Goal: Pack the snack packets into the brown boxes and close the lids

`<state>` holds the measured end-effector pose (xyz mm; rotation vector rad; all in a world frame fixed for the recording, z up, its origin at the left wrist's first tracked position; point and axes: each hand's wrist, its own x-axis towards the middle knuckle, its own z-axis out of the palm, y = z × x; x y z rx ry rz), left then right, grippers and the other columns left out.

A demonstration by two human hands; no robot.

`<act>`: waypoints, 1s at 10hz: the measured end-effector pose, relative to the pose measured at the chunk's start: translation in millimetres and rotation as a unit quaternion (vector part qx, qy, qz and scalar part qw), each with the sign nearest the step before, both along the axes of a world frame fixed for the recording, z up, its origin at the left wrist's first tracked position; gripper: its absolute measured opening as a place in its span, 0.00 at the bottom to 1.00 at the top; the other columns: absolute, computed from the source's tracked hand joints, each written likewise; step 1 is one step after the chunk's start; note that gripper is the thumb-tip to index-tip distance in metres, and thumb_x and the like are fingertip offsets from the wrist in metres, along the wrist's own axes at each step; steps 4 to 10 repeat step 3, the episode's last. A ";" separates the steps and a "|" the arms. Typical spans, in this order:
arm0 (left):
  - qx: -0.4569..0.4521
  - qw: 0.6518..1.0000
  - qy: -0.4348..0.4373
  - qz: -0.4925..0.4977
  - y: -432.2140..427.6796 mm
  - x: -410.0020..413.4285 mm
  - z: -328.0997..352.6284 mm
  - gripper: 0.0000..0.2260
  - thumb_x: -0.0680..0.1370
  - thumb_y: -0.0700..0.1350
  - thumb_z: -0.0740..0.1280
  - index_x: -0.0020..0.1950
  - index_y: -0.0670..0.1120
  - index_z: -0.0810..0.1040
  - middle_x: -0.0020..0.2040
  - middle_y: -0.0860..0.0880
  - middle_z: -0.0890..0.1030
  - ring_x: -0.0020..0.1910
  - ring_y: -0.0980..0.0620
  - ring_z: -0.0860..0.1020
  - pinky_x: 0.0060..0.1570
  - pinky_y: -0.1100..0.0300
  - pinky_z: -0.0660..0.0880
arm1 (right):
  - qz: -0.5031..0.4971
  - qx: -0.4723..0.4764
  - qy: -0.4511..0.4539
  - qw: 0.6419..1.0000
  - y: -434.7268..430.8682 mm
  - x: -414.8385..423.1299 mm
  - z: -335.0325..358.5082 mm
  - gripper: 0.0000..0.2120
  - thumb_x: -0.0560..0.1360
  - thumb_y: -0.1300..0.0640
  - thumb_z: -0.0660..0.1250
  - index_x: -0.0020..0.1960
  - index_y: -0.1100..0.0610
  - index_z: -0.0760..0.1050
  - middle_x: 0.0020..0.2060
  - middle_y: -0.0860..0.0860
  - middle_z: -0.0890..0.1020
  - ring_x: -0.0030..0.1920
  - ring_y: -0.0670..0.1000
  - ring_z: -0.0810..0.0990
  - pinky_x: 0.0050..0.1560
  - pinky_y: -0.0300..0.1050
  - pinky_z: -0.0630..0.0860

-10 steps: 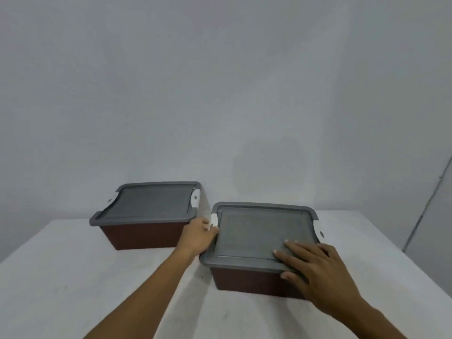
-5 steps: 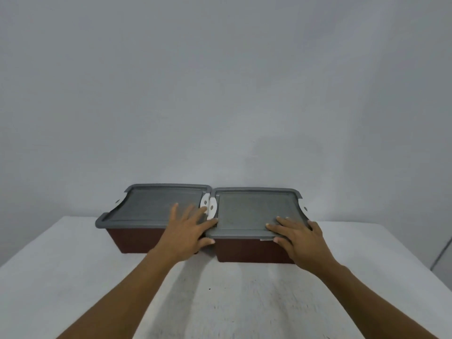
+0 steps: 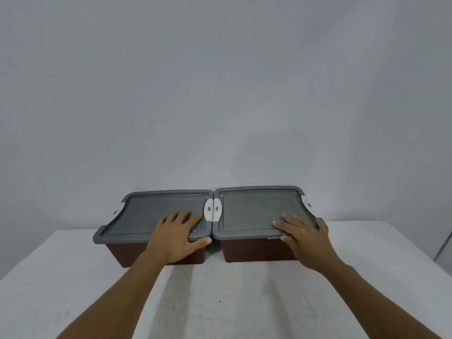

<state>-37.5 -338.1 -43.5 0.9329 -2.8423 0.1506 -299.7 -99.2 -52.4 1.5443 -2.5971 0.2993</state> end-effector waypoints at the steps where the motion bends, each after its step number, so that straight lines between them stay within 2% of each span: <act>1: -0.008 0.999 0.010 -0.049 6.2 11.1 2.8 0.43 0.68 0.77 0.34 0.77 0.59 0.56 0.79 0.52 0.55 0.78 0.49 0.51 0.74 0.40 0.40 | -0.029 0.001 -0.030 0.999 -4.9 20.3 2.2 0.21 0.83 0.50 0.53 0.75 0.42 0.58 0.77 0.44 0.58 0.77 0.47 0.53 0.74 0.64 0.40; 2: 0.026 0.991 0.087 -0.097 24.7 39.9 -6.2 0.38 0.74 0.74 0.39 0.78 0.56 0.57 0.80 0.53 0.50 0.78 0.52 0.44 0.74 0.45 0.34 | -0.028 -0.045 -0.024 0.998 -7.2 59.0 -3.0 0.25 0.81 0.50 0.56 0.77 0.46 0.56 0.77 0.47 0.57 0.78 0.49 0.51 0.76 0.59 0.40; 3: 0.038 0.984 0.125 -0.123 49.5 74.6 -37.4 0.35 0.76 0.71 0.42 0.78 0.54 0.55 0.80 0.55 0.43 0.78 0.55 0.39 0.76 0.49 0.38 | 0.010 -0.129 -0.034 0.991 -4.7 102.4 -23.1 0.28 0.80 0.51 0.61 0.77 0.50 0.57 0.78 0.49 0.55 0.78 0.51 0.48 0.76 0.54 0.43; 10: 0.038 0.984 0.125 -0.123 49.5 74.6 -37.4 0.35 0.76 0.71 0.42 0.78 0.54 0.55 0.80 0.55 0.43 0.78 0.55 0.39 0.76 0.49 0.38 | 0.010 -0.129 -0.034 0.991 -4.7 102.4 -23.1 0.28 0.80 0.51 0.61 0.77 0.50 0.57 0.78 0.49 0.55 0.78 0.51 0.48 0.76 0.54 0.43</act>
